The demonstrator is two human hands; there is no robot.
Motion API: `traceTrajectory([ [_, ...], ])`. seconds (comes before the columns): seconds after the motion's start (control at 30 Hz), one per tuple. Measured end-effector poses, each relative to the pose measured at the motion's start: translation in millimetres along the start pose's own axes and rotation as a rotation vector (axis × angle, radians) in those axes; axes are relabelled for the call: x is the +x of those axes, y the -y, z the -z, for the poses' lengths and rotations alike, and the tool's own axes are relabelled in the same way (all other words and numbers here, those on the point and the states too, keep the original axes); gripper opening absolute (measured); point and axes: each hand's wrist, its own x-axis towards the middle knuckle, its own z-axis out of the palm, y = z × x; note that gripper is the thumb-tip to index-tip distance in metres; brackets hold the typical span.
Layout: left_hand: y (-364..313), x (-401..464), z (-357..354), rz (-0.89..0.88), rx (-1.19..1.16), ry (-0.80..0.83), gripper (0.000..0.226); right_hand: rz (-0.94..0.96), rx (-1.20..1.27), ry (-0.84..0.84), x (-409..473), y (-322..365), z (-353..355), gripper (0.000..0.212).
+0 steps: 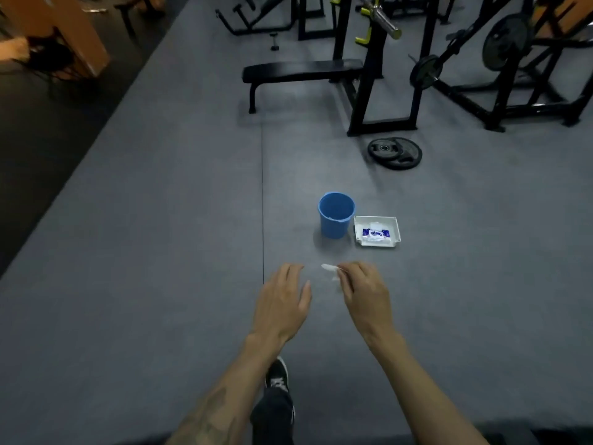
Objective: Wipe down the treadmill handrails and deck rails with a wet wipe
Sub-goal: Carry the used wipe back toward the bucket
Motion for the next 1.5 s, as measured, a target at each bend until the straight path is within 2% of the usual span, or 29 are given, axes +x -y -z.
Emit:
traceTrajectory([
  [0.33, 34, 234, -11, -0.113, -0.046, 0.093, 0.038, -0.114, -0.086, -0.039, 182, -45, -73, 0.007],
  [0.6, 36, 398, -54, -0.192, -0.027, 0.194, 0.042, -0.222, -0.105, -0.077, 300, -117, -121, 0.004],
  [1.0, 33, 603, -170, -0.05, 0.028, 0.24, 0.04, -0.28, 0.028, 0.055, 485, -277, -218, 0.012],
  [1.27, 62, 679, -247, -0.035, 0.083, 0.31, 0.044, -0.296, 0.022, 0.125, 530, -351, -292, 0.012],
  [1.5, 147, 710, -375, -0.037, 0.102, 0.37, 0.056, -0.306, 0.024, 0.104, 512, -438, -424, 0.012],
])
